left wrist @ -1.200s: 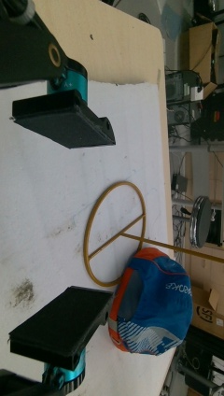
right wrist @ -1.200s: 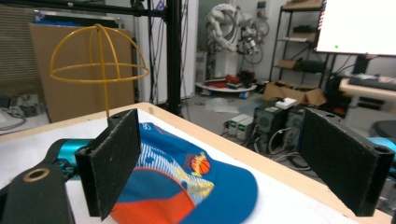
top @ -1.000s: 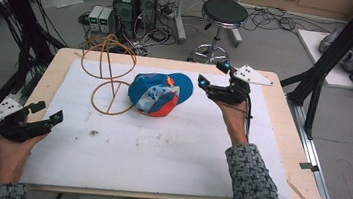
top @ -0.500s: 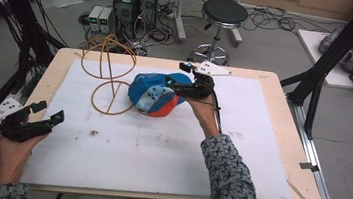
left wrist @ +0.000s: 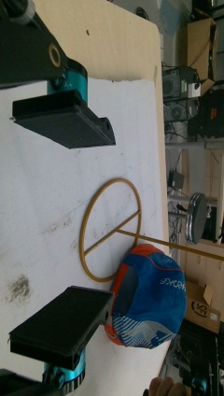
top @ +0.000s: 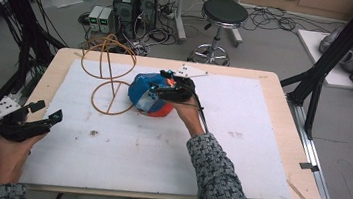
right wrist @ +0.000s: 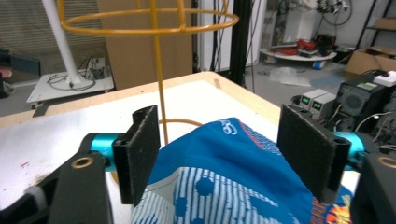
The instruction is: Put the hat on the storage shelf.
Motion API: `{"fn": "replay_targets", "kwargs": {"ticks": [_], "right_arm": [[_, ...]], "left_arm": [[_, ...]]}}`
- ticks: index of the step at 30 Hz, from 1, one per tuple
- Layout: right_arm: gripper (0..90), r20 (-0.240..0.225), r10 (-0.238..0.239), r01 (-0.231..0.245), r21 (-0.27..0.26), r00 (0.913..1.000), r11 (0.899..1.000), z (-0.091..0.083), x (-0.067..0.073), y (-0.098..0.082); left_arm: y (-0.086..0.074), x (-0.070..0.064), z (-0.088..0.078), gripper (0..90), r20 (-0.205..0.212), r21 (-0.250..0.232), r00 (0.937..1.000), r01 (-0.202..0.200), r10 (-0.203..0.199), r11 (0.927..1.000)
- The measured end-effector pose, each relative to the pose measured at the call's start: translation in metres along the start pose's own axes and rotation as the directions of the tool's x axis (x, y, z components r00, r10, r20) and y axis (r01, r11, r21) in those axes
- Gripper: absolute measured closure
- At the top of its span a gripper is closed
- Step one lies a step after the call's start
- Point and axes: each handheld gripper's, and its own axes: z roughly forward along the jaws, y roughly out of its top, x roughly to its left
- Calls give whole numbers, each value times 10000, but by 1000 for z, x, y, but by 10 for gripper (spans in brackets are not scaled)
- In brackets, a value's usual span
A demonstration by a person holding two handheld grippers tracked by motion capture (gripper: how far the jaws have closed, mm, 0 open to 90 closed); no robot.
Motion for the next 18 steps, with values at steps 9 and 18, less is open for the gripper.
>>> {"fn": "replay_targets", "kwargs": {"ticks": [9,18], "right_arm": [[391,-388,22,-6,414,9992,9991,10,1,-7],[518,-177,-109,125,924,9998,9956,20,3,-16]], "left_arm": [[0,2,-2,213,-90,-76,9999,80,-81,9999],[0,2,-2,213,-74,-79,9999,78,-79,9999]]}}
